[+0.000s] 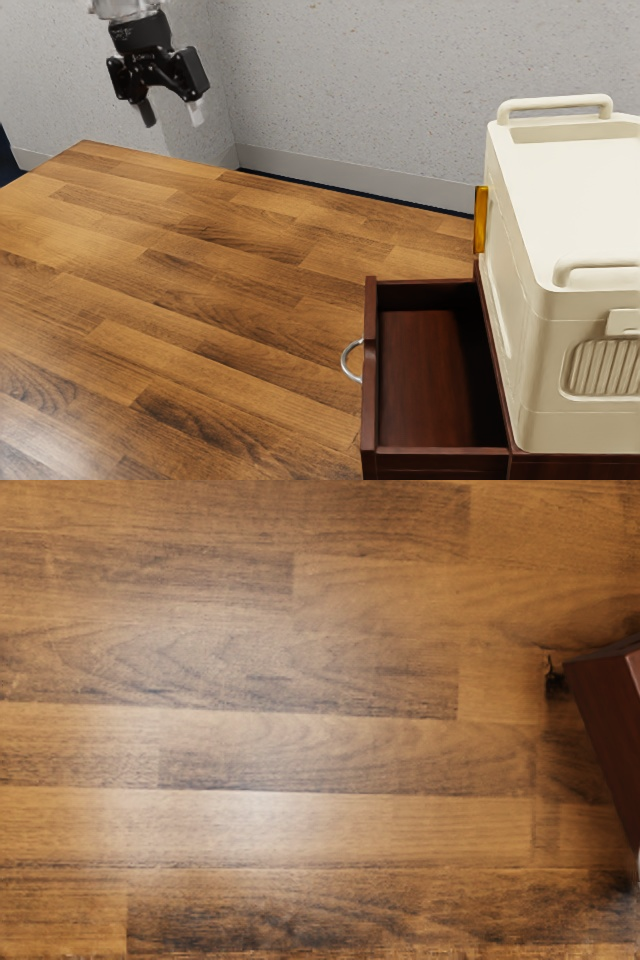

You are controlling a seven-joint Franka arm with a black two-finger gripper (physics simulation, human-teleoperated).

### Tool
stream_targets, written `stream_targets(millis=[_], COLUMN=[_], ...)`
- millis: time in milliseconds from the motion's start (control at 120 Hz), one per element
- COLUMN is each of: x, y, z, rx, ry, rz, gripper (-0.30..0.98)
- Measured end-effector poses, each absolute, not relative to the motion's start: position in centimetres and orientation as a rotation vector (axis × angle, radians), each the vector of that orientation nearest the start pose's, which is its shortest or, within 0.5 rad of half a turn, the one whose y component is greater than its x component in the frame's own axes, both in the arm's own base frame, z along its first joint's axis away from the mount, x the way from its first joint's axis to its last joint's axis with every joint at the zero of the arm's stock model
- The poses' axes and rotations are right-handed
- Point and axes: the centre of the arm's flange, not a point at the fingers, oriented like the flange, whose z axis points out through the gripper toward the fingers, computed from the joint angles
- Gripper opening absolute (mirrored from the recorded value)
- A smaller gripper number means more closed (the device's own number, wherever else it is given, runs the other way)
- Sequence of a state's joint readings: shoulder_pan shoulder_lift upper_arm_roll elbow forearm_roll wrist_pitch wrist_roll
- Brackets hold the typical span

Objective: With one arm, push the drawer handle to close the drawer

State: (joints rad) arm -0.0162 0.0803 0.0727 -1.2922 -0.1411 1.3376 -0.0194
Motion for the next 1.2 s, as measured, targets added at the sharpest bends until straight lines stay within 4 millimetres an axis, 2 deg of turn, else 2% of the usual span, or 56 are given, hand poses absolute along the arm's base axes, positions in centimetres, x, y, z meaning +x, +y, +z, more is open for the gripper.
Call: stream_targets(millis=[75, 125, 200, 250, 275, 333, 425, 500, 567, 600, 675, 725, 825, 975, 1050, 1200], x=[54.3, 52.6, 46.2, 44.4, 44.4, 45.8, 48.0, 48.8, 49.7, 49.8, 47.4, 46.7, 47.0, 46.6, 46.7, 45.2], y=[1.5, 1.3, 0.0, -0.6, -1.2, -3.3, -5.9, -8.5, -10.0, -11.1, -13.6, -14.7, -15.8, -19.3, -20.2, -23.1], z=[67.9, 66.4, 61.7, 58.8, 57.5, 54.5, 50.4, 48.0, 46.1, 45.6, 43.7, 43.5, 42.4, 41.5, 40.7, 41.1], rx=[-3.248, -3.23, -3.206, -3.188, -3.183, -3.177, -3.115, -3.057, -3.009, -2.984, -2.925, -2.887, -2.837, -2.748, -2.728, -2.658], ry=[-0.107, -0.111, -0.077, -0.046, 0.001, 0.21, 0.466, 0.675, 0.815, 0.891, 1.083, 1.178, 1.293, 1.483, 1.539, 1.676], rz=[0.09, 0.124, 0.203, 0.225, 0.219, 0.202, 0.148, 0.079, 0.03, 0.005, -0.014, -0.048, -0.09, -0.137, -0.141, -0.16], gripper=[0.69, 0.69, 0.69, 0.68, 0.68, 0.64, 0.49, 0.38, 0.3, 0.27, 0.2, 0.17, 0.12, 0.04, 0.02, 0.01])
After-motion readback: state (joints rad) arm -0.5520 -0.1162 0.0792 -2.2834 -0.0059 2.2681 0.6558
